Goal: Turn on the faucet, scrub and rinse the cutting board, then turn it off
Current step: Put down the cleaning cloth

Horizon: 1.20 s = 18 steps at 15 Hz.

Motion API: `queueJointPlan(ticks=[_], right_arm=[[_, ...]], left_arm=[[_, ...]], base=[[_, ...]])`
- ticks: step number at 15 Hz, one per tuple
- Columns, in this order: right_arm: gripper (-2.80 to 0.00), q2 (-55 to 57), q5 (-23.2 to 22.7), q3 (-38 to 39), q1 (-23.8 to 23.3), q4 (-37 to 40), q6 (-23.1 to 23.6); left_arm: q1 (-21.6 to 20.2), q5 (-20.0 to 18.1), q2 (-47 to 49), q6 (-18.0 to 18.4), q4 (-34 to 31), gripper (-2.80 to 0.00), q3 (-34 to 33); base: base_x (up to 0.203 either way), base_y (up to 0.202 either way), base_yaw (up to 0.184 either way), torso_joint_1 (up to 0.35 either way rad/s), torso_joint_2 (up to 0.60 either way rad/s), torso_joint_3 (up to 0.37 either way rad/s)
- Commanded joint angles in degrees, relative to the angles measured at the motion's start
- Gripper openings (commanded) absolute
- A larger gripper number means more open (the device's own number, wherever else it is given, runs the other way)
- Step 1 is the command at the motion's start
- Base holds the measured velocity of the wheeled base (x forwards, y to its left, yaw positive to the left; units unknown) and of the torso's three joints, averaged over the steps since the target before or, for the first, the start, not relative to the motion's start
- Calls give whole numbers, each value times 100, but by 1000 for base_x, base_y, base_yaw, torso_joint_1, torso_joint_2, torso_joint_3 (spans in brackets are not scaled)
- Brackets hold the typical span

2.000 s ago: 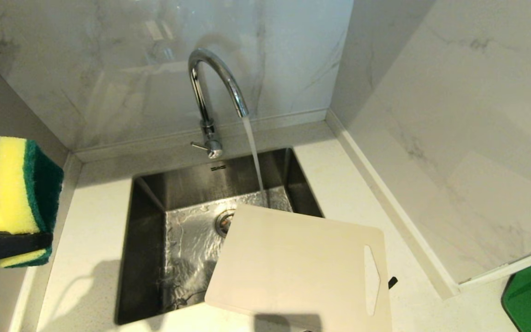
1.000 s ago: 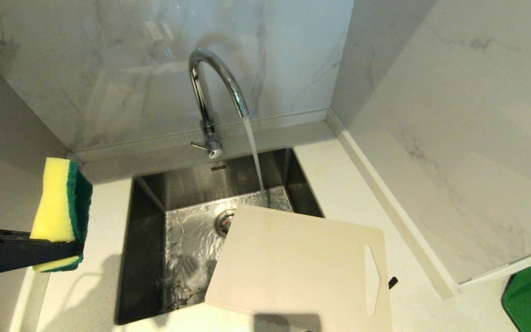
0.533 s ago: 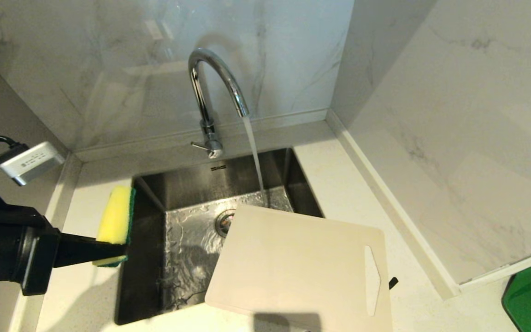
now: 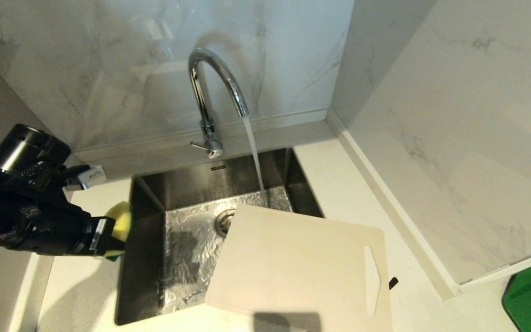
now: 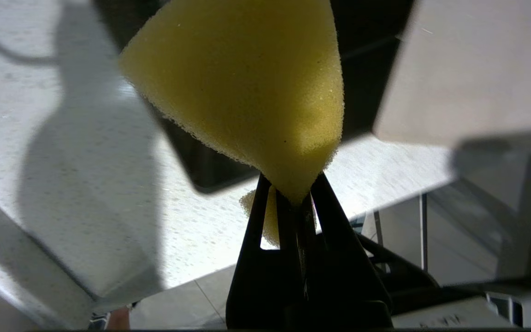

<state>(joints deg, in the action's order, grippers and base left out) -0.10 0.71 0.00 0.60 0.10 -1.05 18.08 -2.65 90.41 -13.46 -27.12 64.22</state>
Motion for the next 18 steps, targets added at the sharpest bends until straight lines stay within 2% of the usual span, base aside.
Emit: queueJointPlan(ticks=[1,4,7,11,15,18], right_arm=[[-280,1,0,9,2,-1,-1],[-280,1,0,9,2,-1,-1],[-280,1,0,9,2,-1,-1],[-280,1,0,9,2,-1,-1],[-280,1,0,9,2,-1,-1],[-280,1,0,9,2,-1,-1]], left_arm=[[-564,-5,639,-4,-16,-280,183],[-1241,-16,1047,266,-17,-280,401],[-1668,-10,1408,468,-21,-280,656],[-2026,9,1832,502,-12,-280,835],[-2232,10,2150,511,-17,-280,1182],[-2345,15,2316,650,-17,-280,1277]], base=[[0,0,0,0,0,0],[0,0,0,0,0,0],[0,0,0,0,0,0],[0,0,0,0,0,0],[0,0,0,0,0,0],[0,0,0,0,0,0]])
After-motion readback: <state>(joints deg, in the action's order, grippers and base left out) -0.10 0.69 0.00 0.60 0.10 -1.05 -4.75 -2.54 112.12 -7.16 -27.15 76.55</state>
